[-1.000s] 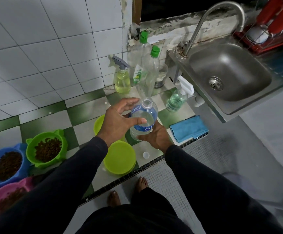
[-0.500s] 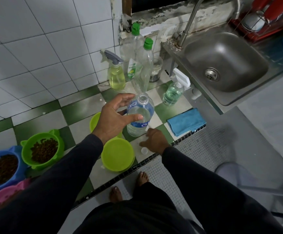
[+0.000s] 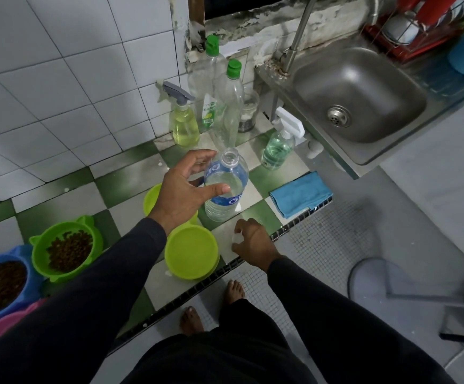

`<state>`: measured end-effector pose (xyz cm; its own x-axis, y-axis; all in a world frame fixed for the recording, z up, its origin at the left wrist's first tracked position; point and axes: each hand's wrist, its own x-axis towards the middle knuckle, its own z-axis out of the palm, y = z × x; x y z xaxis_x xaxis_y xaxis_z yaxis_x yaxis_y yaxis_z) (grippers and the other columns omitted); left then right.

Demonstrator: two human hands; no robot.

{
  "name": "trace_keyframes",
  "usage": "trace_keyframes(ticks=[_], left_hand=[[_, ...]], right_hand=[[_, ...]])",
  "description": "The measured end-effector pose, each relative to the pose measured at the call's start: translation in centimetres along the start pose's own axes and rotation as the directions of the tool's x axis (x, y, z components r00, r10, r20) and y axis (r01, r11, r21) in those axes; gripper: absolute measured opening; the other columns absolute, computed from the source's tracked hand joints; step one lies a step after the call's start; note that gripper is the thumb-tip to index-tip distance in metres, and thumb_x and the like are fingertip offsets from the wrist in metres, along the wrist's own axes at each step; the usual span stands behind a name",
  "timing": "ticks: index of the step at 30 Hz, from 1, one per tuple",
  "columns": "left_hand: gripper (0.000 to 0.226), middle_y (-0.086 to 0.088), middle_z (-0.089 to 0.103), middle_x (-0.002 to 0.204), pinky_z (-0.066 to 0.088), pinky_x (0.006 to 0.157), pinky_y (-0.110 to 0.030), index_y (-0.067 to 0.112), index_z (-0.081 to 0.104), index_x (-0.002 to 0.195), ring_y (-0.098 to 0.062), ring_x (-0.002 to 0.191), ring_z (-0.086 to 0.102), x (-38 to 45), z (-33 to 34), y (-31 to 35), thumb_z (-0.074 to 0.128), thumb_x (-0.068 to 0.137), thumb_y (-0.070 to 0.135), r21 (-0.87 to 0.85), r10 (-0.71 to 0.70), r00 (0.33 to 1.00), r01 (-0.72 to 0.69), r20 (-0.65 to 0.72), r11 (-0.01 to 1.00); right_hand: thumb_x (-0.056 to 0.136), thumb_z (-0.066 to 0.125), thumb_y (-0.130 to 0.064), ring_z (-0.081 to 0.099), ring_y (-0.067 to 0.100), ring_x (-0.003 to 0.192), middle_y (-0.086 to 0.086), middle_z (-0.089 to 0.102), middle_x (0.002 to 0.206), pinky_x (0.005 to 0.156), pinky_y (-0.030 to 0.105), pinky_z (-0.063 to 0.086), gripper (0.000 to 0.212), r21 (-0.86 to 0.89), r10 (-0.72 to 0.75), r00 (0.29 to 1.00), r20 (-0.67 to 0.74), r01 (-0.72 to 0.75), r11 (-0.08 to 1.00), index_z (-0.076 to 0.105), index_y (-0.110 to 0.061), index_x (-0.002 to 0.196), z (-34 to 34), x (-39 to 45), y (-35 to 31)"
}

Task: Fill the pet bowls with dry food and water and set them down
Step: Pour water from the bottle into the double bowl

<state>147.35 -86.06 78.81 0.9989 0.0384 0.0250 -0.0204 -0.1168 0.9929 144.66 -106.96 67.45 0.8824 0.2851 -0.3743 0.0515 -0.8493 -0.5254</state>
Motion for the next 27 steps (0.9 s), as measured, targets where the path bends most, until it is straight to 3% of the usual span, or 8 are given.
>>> trace_keyframes(ticks=[3,9,14,17,21,25,27], left_hand=[[0.077,0.015,0.063,0.136,0.056,0.102,-0.043,0.039,0.06,0.131,-0.008,0.129,0.059,0.1,-0.3,-0.5,0.094,0.063,0.05,0.029,0.008,0.999,-0.009,0.033,1.0],[0.095,0.026,0.054,0.144,0.05,0.105,-0.038,0.048,0.044,0.146,0.003,0.133,0.05,-0.4,-0.7,-2.3,0.094,0.066,0.041,0.117,-0.072,0.991,0.058,0.117,0.991],[0.096,0.016,0.059,0.14,0.05,0.108,-0.046,0.036,0.046,0.148,-0.009,0.134,0.051,-0.9,0.2,-3.8,0.097,0.068,0.02,0.087,-0.144,0.983,0.134,0.112,0.987],[0.096,0.014,0.06,0.141,0.05,0.108,-0.044,0.034,0.047,0.148,-0.011,0.134,0.052,-0.8,0.7,-4.0,0.098,0.067,0.022,0.058,-0.153,0.984,0.148,0.089,0.987],[0.092,0.006,0.062,0.14,0.054,0.106,-0.042,0.027,0.05,0.147,-0.014,0.134,0.054,-0.7,1.0,-4.3,0.097,0.068,0.018,0.0,-0.154,0.986,0.155,0.061,0.988],[0.089,0.006,0.065,0.135,0.056,0.096,-0.026,0.029,0.054,0.143,-0.015,0.131,0.056,-0.6,1.0,-4.5,0.097,0.067,0.016,-0.03,-0.162,0.985,0.164,0.058,0.986],[0.089,0.005,0.065,0.135,0.056,0.094,-0.025,0.029,0.054,0.143,-0.015,0.131,0.056,-0.4,1.0,-4.6,0.097,0.066,0.015,-0.032,-0.167,0.984,0.169,0.056,0.985]], right_hand=[[0.072,0.077,-0.014,0.049,0.02,0.074,0.004,0.052,0.094,0.054,0.019,0.029,0.033,0.119,-0.01,0.987,-0.16,0.029,0.992,0.061,-0.01,0.1,-1.8,-0.7,-1.5],[0.063,0.077,-0.011,0.051,0.018,0.069,0.004,0.055,0.083,0.06,0.022,0.04,0.032,0.273,-0.032,0.884,-0.466,0.178,0.945,0.055,-0.016,0.086,-7.9,-2.5,-5.1],[0.075,0.078,-0.009,0.062,0.006,0.08,-0.003,0.064,0.097,0.066,0.018,0.053,0.032,0.323,-0.114,0.779,-0.616,0.382,0.866,0.064,-0.019,0.102,-13.2,-3.6,-8.7],[0.081,0.081,-0.015,0.064,0.002,0.086,-0.006,0.068,0.104,0.069,0.011,0.051,0.027,0.3,-0.179,0.75,-0.637,0.455,0.839,0.07,-0.02,0.105,-15.4,-3.6,-10.7],[0.08,0.084,-0.023,0.065,0.005,0.08,-0.01,0.072,0.098,0.069,0.016,0.052,0.021,0.245,-0.243,0.785,-0.57,0.445,0.861,0.067,-0.024,0.092,-17.2,-2.7,-12.1],[0.079,0.084,-0.02,0.064,0.002,0.076,-0.009,0.073,0.101,0.068,0.011,0.05,0.021,0.14,-0.313,0.833,-0.456,0.414,0.899,0.066,-0.025,0.09,-18.3,-1.7,-12.5],[0.08,0.084,-0.018,0.065,0.0,0.078,-0.009,0.074,0.101,0.072,0.012,0.052,0.021,0.119,-0.336,0.851,-0.403,0.413,0.903,0.067,-0.024,0.09,-18.8,-1.4,-12.7]])
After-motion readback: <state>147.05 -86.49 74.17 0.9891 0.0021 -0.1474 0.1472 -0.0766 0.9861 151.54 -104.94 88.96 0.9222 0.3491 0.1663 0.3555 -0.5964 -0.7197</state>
